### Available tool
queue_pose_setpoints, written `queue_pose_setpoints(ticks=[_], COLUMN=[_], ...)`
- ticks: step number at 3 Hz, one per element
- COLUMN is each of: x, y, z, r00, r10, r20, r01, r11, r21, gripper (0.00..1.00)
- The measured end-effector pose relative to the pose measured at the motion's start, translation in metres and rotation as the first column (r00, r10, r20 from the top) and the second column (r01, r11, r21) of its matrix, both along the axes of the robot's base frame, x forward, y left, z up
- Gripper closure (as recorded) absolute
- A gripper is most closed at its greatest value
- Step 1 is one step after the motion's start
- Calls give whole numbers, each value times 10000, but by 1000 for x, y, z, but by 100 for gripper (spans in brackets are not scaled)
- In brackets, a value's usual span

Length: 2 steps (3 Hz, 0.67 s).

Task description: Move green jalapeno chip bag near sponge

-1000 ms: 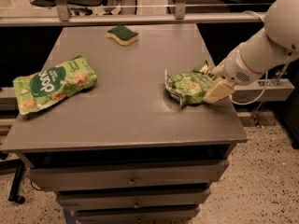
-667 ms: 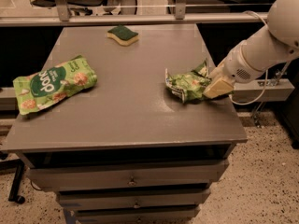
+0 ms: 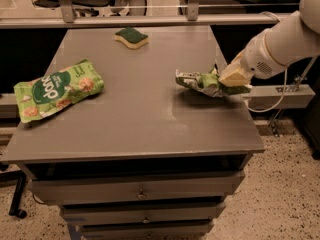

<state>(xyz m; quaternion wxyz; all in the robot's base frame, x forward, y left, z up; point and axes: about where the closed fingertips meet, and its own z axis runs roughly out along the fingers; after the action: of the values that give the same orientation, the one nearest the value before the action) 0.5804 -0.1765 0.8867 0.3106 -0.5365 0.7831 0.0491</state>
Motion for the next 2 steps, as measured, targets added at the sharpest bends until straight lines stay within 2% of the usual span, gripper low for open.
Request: queue_pose_setpoints(ticks=[1,2], x=[3,6], y=[5,-4], z=[22,62], r00=[9989,9896], r10=[-59,-312], r20=[472,1406], r01=[45,241], r11=[9996,9983], r21=[292,522], gripper=[100,100])
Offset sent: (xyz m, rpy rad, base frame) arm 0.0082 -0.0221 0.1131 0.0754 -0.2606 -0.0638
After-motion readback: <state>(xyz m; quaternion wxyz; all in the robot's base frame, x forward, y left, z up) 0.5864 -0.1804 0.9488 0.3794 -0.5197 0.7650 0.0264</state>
